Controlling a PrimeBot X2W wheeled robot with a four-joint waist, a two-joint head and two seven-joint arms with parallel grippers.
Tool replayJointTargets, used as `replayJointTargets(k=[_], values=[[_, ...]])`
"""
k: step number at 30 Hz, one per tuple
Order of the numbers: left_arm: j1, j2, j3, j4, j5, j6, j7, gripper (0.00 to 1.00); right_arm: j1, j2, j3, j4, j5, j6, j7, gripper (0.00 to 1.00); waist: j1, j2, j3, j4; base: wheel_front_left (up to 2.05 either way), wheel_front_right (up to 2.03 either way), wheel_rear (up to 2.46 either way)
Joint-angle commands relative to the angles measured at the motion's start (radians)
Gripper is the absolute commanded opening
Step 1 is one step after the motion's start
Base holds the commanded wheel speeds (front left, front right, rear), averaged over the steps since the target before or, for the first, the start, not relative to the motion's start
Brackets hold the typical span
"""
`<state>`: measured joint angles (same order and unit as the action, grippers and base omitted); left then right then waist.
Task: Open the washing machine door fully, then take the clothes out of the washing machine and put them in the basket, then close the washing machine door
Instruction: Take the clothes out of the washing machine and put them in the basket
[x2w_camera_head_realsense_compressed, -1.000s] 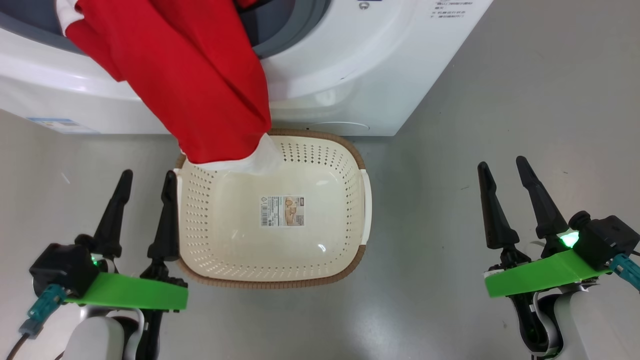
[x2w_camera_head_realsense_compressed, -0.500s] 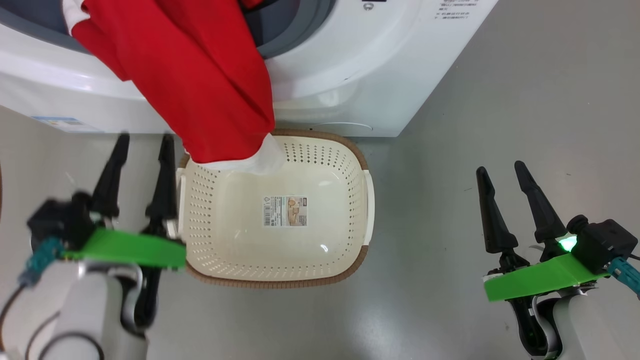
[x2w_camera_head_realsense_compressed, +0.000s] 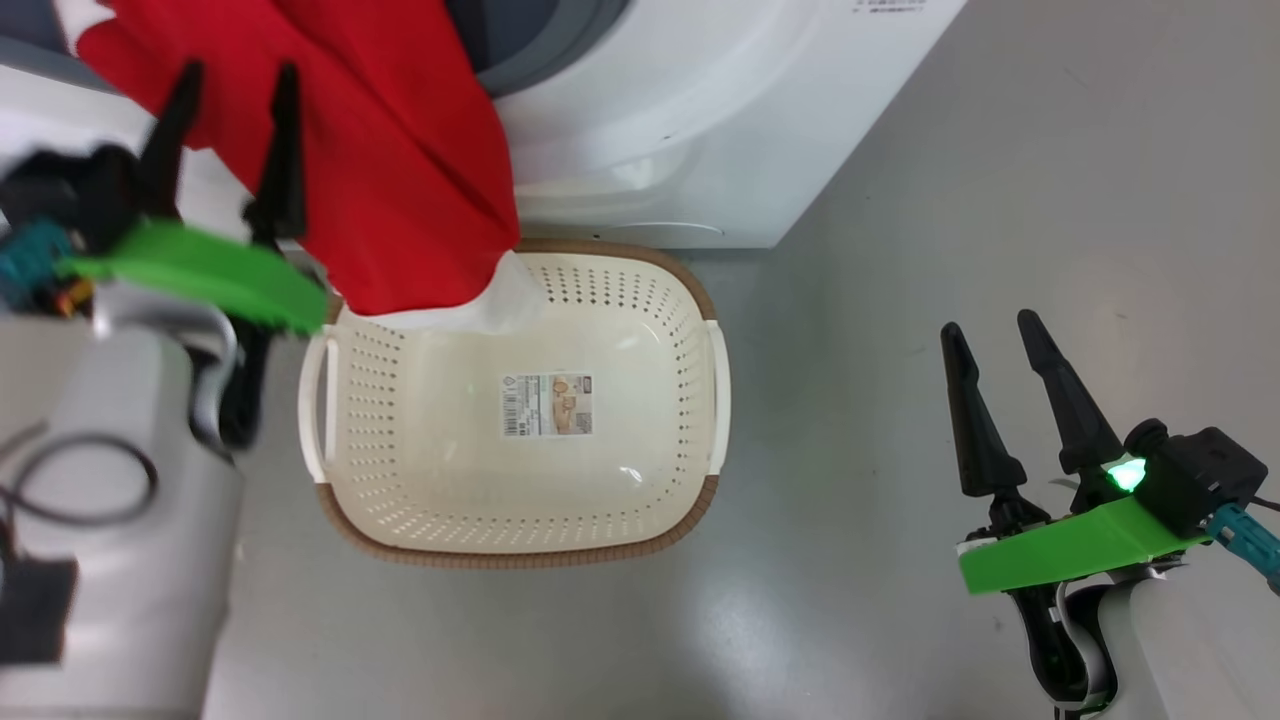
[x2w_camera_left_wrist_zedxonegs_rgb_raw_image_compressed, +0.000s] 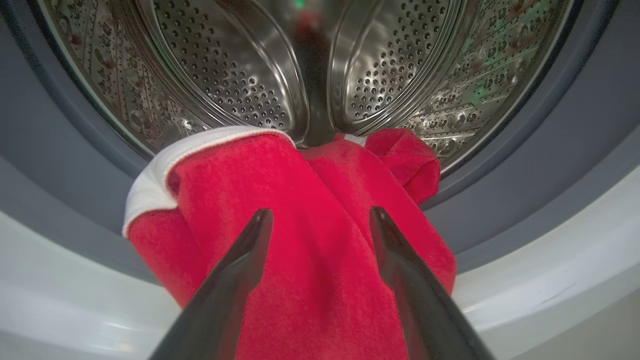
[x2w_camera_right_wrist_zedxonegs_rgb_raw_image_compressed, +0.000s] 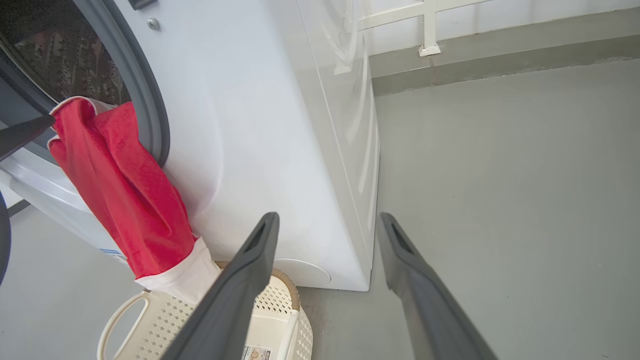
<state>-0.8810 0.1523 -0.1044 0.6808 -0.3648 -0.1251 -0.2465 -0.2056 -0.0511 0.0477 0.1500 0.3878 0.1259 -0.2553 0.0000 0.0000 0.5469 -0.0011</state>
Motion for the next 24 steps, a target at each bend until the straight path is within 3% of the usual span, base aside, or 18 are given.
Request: replayJointTargets(k=[1,15,24], values=[[-0.06,0.054,0.015,0.03,-0.009,-0.006,0.013,1.0,-0.003,0.001,0.027,-0.024,0.023,0.005,-0.006,1.0,0.0,0.0,0.011,-0.012,0.0,0.0,0.0],[-0.326,0.077,-0.049,0.37,0.016,0.001,0.104,1.0,-0.026,0.001,0.04,-0.03,0.046,0.005,-0.006,1.0,0.0,0.0,0.046,-0.05,0.0,0.0,0.0],[-0.414,0.083,-0.092,0.513,0.04,-0.001,0.107,1.0,-0.036,0.001,0.052,-0.033,0.059,0.005,-0.006,1.0,0.0,0.0,0.059,-0.073,0.0,0.0,0.0]])
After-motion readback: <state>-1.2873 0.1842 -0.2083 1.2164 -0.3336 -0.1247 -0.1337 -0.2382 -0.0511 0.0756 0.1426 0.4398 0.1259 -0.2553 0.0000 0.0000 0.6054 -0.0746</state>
